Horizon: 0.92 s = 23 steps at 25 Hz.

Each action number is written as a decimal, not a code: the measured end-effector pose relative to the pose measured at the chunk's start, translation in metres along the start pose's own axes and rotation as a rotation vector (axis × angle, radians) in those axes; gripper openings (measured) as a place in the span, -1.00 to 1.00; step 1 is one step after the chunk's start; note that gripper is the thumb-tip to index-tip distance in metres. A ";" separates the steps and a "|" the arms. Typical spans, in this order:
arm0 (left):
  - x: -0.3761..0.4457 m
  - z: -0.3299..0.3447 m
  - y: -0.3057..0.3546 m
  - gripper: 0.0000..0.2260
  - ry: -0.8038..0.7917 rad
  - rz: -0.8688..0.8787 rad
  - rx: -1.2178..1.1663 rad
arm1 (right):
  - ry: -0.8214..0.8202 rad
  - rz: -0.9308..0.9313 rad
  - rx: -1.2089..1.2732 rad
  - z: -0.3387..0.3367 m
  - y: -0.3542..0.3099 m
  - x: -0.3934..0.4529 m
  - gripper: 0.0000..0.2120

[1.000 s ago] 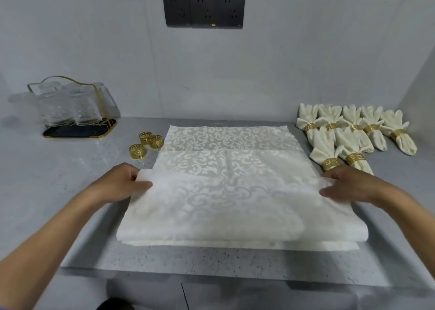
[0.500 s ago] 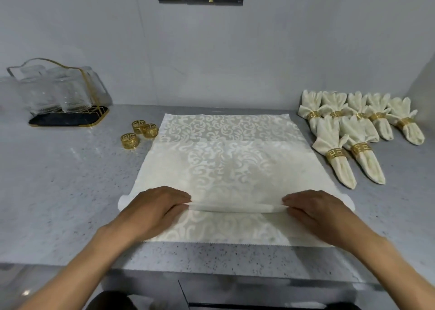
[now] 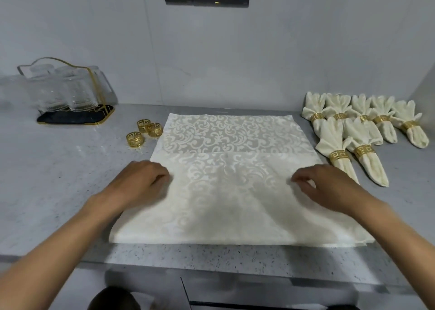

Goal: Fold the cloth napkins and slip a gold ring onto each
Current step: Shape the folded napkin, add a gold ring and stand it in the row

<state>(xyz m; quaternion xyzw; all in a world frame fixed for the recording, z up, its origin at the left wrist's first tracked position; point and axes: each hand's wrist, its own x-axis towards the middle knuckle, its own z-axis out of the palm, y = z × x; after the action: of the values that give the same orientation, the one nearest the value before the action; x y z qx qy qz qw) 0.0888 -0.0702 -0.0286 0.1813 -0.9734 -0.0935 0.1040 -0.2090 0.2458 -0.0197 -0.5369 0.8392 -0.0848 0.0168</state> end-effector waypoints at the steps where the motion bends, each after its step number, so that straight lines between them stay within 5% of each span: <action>1: 0.017 0.003 -0.010 -0.68 0.014 0.019 0.070 | -0.042 0.057 -0.066 0.002 0.009 0.015 -0.68; 3: 0.039 0.007 -0.028 -0.77 -0.063 -0.002 0.106 | -0.124 0.156 -0.178 0.007 0.024 0.033 -0.59; 6: 0.051 0.004 -0.049 -0.83 -0.197 -0.150 0.149 | -0.120 0.189 -0.212 0.011 0.040 0.042 -0.74; 8: 0.052 0.002 -0.053 -0.87 -0.152 -0.195 0.059 | -0.103 0.167 -0.169 0.010 0.046 0.045 -0.86; 12: 0.051 0.010 -0.052 -0.85 -0.058 -0.264 -0.085 | -0.079 0.186 -0.056 0.009 0.044 0.047 -0.75; 23: 0.045 0.019 -0.059 -0.89 0.069 -0.225 -0.060 | -0.043 0.205 -0.004 0.009 0.062 0.047 -0.85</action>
<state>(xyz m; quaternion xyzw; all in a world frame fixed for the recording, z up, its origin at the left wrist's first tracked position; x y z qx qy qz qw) 0.0625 -0.1384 -0.0526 0.2891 -0.9397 -0.1272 0.1315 -0.2832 0.2276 -0.0355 -0.4498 0.8894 -0.0694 0.0425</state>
